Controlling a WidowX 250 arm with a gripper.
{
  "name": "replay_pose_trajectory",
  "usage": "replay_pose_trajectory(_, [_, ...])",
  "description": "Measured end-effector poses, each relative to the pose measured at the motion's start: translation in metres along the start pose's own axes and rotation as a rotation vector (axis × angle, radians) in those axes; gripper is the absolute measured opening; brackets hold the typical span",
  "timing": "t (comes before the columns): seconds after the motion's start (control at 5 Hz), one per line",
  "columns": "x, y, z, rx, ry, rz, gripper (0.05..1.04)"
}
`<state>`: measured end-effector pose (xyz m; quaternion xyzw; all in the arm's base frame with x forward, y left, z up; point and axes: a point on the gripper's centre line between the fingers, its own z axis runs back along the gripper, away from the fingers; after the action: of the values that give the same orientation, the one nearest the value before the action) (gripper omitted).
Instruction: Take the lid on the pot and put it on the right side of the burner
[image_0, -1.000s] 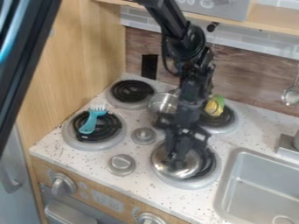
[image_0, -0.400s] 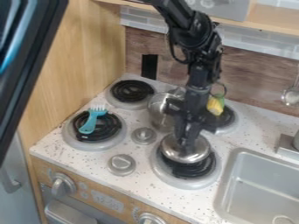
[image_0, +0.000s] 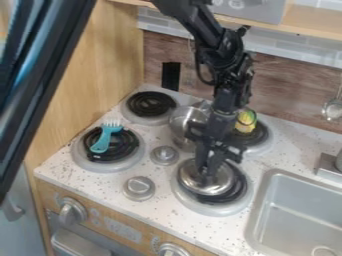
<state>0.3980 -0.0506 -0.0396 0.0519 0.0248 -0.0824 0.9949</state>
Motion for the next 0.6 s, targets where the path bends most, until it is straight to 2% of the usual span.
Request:
replay_pose_trajectory(0.2, [0.000, -0.002, -0.001, -0.009, -0.015, -0.005, 0.563])
replay_pose_trajectory(0.4, [-0.010, -0.005, 0.008, -0.033, -0.024, 0.008, 0.821])
replay_pose_trajectory(0.6, [-0.004, -0.003, 0.056, -0.087, -0.130, 0.036, 1.024])
